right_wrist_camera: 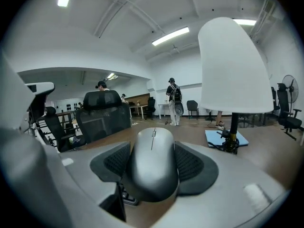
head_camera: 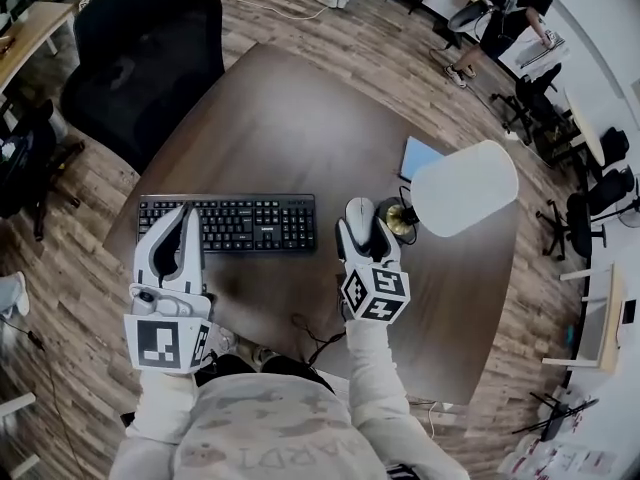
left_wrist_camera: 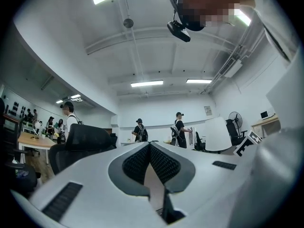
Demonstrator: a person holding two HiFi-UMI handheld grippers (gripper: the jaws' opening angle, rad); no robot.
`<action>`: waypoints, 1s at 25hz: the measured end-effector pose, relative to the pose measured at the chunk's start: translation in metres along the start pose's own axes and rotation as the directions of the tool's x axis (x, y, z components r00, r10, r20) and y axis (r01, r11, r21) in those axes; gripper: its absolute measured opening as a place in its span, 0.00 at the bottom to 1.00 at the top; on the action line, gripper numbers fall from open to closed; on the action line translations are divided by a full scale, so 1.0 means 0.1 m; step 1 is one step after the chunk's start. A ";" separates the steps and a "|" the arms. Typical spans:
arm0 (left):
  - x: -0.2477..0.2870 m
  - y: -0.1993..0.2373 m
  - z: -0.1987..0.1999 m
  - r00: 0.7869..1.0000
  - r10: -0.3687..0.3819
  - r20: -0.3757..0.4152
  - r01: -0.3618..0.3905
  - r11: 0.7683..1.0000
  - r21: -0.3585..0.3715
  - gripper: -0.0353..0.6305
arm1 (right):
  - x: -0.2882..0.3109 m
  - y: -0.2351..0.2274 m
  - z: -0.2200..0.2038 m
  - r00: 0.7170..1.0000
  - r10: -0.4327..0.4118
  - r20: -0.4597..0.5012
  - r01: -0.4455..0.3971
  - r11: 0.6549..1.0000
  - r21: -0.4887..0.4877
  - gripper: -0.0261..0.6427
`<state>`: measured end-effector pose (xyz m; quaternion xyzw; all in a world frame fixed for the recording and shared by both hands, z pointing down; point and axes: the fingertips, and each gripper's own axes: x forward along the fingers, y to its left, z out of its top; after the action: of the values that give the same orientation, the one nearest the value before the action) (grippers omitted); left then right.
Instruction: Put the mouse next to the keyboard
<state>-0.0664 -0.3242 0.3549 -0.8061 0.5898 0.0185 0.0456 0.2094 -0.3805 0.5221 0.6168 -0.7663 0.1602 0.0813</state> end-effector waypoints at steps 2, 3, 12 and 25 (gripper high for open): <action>0.01 -0.02 -0.02 1.000 0.010 -0.009 -0.010 1.000 0.001 0.06 | 0.07 -0.05 -0.09 1.000 0.004 -0.026 -0.004 1.000 -0.001 0.49; 0.01 -0.02 -0.03 1.000 0.015 -0.013 -0.015 1.000 0.003 0.06 | 0.10 -0.07 -0.14 0.999 0.005 -0.039 -0.005 1.000 -0.002 0.49; 0.04 -0.03 -0.16 0.998 0.054 -0.045 -0.053 0.998 0.017 0.06 | 0.38 -0.23 -0.57 0.990 0.010 -0.143 -0.010 1.000 0.004 0.49; -0.01 0.02 -0.25 0.991 0.111 -0.079 -0.108 0.993 0.041 0.06 | 0.65 -0.39 -1.08 0.963 0.005 -0.271 0.003 1.000 0.030 0.49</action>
<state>-0.0695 -0.3258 0.3794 -0.7717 0.6346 -0.0227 0.0351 0.2242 -0.4101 0.6499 0.5897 -0.7459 0.2546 0.1759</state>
